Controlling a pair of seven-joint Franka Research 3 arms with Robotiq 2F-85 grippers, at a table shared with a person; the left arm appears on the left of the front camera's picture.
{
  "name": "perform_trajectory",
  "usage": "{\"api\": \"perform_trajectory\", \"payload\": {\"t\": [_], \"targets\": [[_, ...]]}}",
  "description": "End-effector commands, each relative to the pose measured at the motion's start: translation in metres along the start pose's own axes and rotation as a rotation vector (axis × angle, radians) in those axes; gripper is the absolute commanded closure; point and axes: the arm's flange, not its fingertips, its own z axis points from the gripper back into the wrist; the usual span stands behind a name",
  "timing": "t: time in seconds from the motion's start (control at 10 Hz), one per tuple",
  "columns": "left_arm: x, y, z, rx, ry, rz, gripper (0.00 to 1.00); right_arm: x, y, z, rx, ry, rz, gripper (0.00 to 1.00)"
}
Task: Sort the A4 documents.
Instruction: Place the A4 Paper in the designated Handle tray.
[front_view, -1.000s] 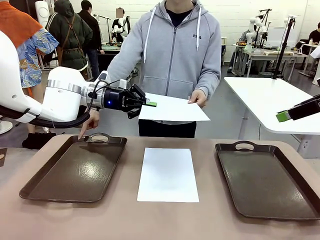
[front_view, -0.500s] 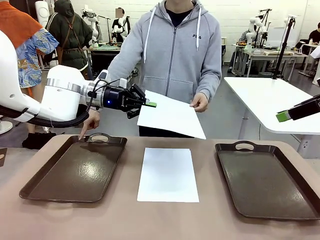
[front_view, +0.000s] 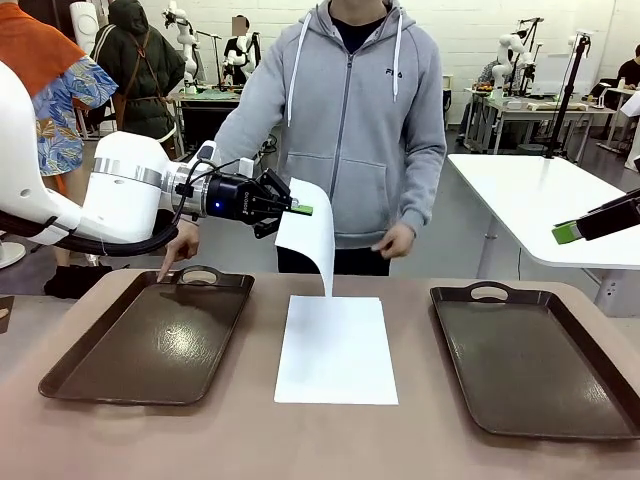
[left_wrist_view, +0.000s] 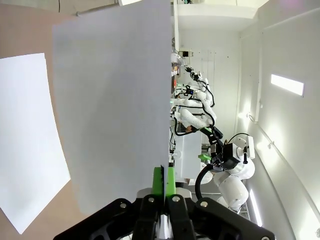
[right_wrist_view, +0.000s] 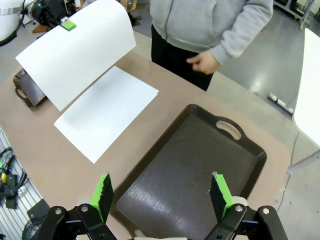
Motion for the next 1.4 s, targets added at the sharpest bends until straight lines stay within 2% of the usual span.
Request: {"api": "perform_trajectory", "payload": {"t": [0.0,0.5,0.7,0.8,0.9,1.0,1.3], "targets": [[0.001,0.0,-0.001,-0.013,-0.009,0.005,1.0,0.0,0.0,-0.002,0.007,-0.002,-0.003,0.0],[0.0,0.0,0.0,-0.001,0.0,0.0,0.99,0.0,0.0,-0.002,0.007,-0.002,-0.003,0.0],[-0.005,-0.015,0.018,0.182,0.092,-0.193,0.99,0.0,0.0,-0.002,0.007,-0.002,-0.003,0.0],[-0.008,-0.012,0.033,0.322,0.069,-0.213,0.99,0.0,0.0,-0.002,0.007,-0.002,-0.003,0.0],[-0.007,-0.002,0.051,0.419,0.111,-0.209,0.99,0.0,0.0,-0.002,0.007,-0.002,-0.003,0.0],[-0.006,0.005,0.063,0.461,0.147,-0.206,0.99,0.0,0.0,-0.002,0.007,-0.002,-0.003,0.0],[0.005,0.025,0.102,0.522,0.196,-0.124,0.99,0.0,0.0,-0.002,0.007,-0.002,-0.003,0.0]]}}
